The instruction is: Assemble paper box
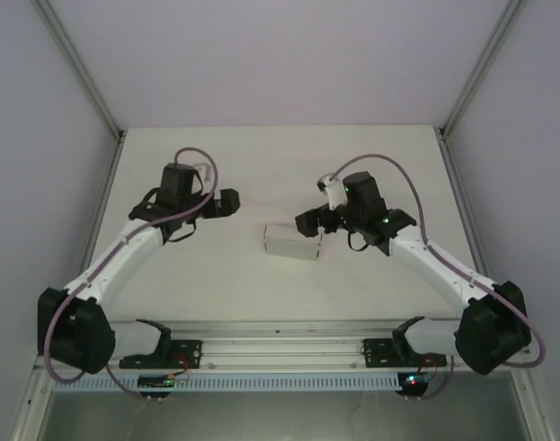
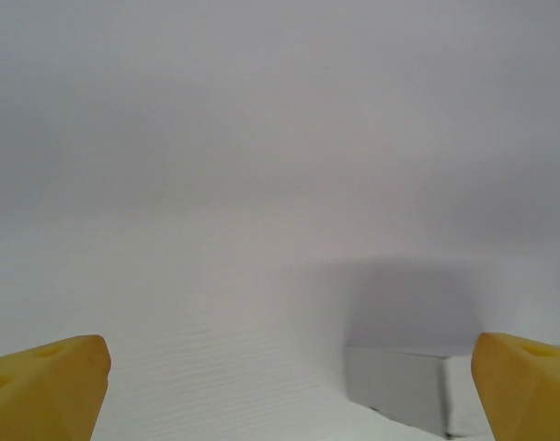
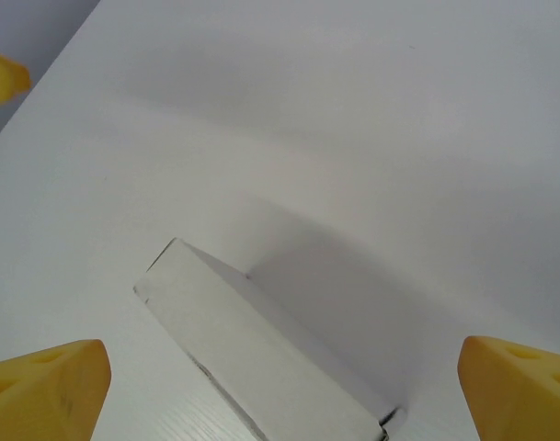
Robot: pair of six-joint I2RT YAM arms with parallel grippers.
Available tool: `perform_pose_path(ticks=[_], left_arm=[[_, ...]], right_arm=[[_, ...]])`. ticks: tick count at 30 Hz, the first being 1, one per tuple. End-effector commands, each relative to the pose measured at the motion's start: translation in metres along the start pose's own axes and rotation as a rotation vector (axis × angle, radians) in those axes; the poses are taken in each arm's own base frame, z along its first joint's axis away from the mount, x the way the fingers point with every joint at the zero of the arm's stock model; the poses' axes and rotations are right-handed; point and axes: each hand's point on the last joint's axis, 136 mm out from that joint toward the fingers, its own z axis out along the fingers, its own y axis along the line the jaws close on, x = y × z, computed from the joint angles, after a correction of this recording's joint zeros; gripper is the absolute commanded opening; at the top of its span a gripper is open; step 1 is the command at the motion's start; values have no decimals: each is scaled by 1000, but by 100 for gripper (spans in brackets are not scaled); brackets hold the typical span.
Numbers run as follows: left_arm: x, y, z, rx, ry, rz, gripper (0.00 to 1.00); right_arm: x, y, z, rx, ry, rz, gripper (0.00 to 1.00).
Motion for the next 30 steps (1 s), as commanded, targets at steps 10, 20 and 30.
perform_pose_path(ticks=[10,20,30], left_arm=[[1,52,-21,-205,-92,-7,100],[4,41,-18,-132,-77,2,100],[7,42,-17,-134,-64,-6,99]], right_arm=[[48,22,41,-89,415,-642,99],[64,7,75,-89,632,-814,99],[90,9,95,-205,757,-823,92]])
